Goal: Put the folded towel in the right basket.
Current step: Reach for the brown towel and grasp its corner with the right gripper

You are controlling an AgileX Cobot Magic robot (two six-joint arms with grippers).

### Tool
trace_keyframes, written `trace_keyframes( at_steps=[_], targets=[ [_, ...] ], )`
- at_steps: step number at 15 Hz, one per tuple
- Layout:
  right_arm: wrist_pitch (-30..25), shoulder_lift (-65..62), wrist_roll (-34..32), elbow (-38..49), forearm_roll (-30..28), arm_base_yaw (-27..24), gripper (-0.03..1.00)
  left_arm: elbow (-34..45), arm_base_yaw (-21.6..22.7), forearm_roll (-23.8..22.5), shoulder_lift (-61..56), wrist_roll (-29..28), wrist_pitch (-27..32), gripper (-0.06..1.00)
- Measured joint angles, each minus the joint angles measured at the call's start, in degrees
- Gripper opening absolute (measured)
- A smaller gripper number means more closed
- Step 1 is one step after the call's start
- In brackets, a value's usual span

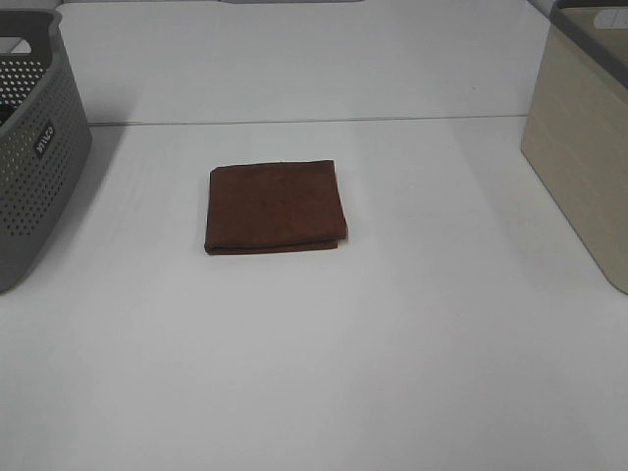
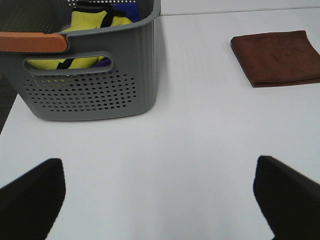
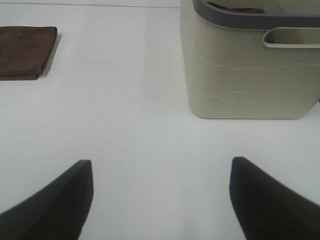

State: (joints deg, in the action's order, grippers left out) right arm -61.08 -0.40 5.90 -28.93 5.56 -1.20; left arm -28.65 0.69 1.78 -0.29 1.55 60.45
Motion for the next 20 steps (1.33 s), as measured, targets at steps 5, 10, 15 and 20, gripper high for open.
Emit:
trace_keyframes(
  at_steps=[5,10,15,20],
  targets=[
    [2.35,0.86,0.00,-0.80,0.00,0.00,0.72,0.00,0.00,0.00,0.00,0.00,0.00,0.97],
    [17.25,17.48,0.00,-5.56,0.40,0.00,0.72,0.00,0.00,0.00,0.00,0.00,0.00,0.97],
    [21.43,40.68,0.06,-15.53,6.19,0.00,0.72,0.00,0.00,0.00,0.00,0.00,0.00,0.97],
    [16.67,64.34,7.28,-31.68,13.92,0.00,0.72,0.00,0.00,0.00,0.00,0.00,0.00,0.97]
  ],
)
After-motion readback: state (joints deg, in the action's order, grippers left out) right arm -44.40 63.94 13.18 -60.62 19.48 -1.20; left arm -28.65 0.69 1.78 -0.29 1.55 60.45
